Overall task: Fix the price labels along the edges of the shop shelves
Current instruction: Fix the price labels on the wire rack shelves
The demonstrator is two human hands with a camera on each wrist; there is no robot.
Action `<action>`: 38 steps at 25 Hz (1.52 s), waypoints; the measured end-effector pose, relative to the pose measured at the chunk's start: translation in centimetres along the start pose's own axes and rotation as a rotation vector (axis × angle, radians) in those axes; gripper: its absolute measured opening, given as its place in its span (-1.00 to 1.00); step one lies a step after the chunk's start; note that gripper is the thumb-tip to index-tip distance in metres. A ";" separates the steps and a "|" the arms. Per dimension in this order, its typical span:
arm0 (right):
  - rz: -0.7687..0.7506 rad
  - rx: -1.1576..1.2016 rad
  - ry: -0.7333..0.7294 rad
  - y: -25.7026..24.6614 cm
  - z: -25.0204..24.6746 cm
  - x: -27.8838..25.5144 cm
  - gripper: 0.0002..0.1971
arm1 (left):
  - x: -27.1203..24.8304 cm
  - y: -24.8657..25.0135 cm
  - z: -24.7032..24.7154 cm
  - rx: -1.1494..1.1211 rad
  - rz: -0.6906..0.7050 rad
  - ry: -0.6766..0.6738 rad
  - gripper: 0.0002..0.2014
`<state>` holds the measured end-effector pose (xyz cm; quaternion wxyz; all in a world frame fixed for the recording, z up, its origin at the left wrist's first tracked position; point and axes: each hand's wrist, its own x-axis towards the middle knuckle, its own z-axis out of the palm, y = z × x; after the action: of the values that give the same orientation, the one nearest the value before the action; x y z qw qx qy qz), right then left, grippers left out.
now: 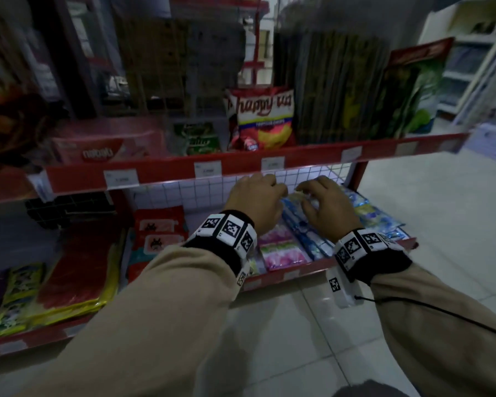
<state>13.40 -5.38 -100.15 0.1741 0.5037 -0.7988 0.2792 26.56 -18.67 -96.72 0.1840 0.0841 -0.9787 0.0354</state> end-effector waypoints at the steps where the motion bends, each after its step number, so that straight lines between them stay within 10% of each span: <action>1: 0.015 -0.012 0.014 0.2 -1.0 0.3 -0.82 | 0.5 0.3 -0.6 0.003 0.032 -0.003 -0.67; 13: 0.122 -0.078 0.152 8.4 -5.0 -0.7 -0.83 | 6.4 5.0 0.6 0.027 0.045 0.196 -0.65; 28: -0.258 -0.130 0.308 19.8 -7.2 4.9 -0.71 | 15.8 11.8 5.8 0.166 -0.290 0.570 -0.68; 38: -0.151 -0.140 0.302 19.6 -6.5 6.5 -0.62 | 15.9 13.1 6.7 0.193 -0.378 0.533 -0.60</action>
<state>-7.13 0.71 -96.72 0.3471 0.5012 -0.7410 0.2815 7.27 -8.91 -97.58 0.4280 0.2686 -0.8554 0.1139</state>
